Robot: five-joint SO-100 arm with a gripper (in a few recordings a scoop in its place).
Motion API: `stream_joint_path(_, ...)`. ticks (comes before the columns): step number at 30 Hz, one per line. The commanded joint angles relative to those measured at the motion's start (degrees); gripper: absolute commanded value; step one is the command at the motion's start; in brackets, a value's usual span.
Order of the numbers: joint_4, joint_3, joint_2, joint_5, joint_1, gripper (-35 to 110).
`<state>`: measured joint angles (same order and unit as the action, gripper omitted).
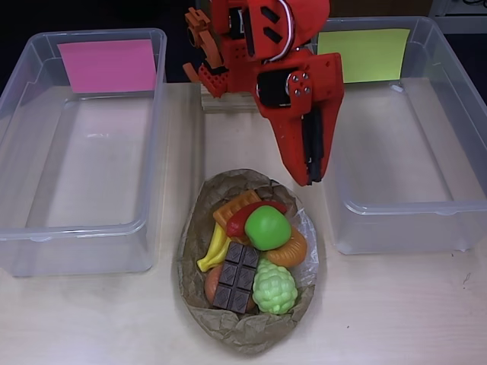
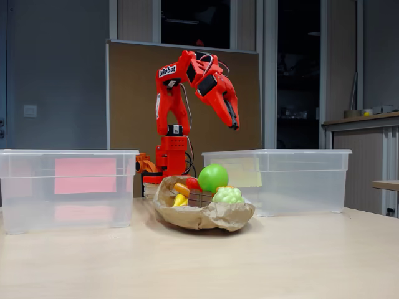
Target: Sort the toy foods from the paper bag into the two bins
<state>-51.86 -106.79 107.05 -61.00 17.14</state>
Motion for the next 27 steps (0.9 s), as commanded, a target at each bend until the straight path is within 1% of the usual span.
stream_joint_path(1,0.7,2.8,-0.2,-1.5,-0.6,0)
stream_joint_path(3,0.0,4.5,-1.3,0.4,-0.9,0)
stream_joint_path(6,-7.5,8.9,-4.3,-0.3,-1.4,0)
stream_joint_path(7,-10.0,9.8,-5.1,-1.0,-1.8,3)
stream_joint_path(9,-14.5,11.5,-7.0,-2.7,-2.2,12)
stream_joint_path(12,-20.7,17.3,-12.7,-5.6,-1.7,20)
stream_joint_path(17,-30.2,27.0,-19.2,-10.3,0.2,24)
stream_joint_path(22,-31.9,31.2,-23.2,-12.7,2.7,26)
stream_joint_path(24,-30.4,32.0,-24.6,-12.7,3.7,29)
stream_joint_path(27,-26.5,32.8,-27.1,-9.2,4.5,33)
